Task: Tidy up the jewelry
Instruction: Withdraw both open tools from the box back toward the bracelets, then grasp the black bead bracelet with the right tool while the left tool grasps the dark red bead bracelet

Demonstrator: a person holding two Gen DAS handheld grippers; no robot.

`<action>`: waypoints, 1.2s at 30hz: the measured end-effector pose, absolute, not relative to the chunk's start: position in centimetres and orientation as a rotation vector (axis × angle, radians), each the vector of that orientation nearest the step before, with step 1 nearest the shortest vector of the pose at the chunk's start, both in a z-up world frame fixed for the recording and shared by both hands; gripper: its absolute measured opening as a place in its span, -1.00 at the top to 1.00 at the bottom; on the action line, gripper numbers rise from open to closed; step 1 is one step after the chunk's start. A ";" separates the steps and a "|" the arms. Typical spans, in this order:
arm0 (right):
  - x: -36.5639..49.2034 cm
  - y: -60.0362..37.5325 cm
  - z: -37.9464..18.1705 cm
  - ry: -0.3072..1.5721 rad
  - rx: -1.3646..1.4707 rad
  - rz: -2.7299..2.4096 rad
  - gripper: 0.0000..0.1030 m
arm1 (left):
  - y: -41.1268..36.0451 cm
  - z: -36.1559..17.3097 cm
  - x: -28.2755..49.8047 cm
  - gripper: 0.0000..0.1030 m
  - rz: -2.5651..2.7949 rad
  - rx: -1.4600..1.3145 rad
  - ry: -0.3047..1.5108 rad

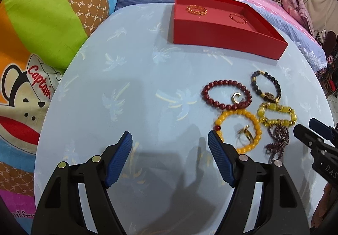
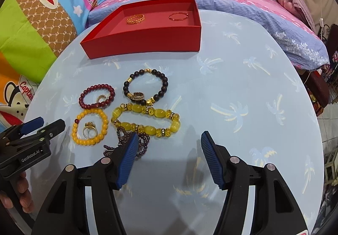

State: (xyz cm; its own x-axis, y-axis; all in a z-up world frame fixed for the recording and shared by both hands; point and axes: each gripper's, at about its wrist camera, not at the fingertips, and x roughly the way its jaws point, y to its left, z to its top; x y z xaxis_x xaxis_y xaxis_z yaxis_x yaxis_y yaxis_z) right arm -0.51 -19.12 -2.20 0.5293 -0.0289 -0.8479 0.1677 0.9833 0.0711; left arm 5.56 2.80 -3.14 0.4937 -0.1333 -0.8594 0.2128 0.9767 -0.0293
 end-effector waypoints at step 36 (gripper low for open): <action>7.6 -19.8 -3.8 0.993 0.151 -0.111 0.83 | -3.0 -3.8 11.6 0.68 -0.331 0.083 1.043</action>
State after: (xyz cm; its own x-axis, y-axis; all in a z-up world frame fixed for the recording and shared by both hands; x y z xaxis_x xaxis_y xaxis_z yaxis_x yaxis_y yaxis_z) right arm 7.58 -19.81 -3.84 0.5418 -0.0243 -0.8402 0.1620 0.9839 0.0760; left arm 11.56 -2.99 -3.84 0.4593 -0.2297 -0.8581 0.3075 0.9474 -0.0890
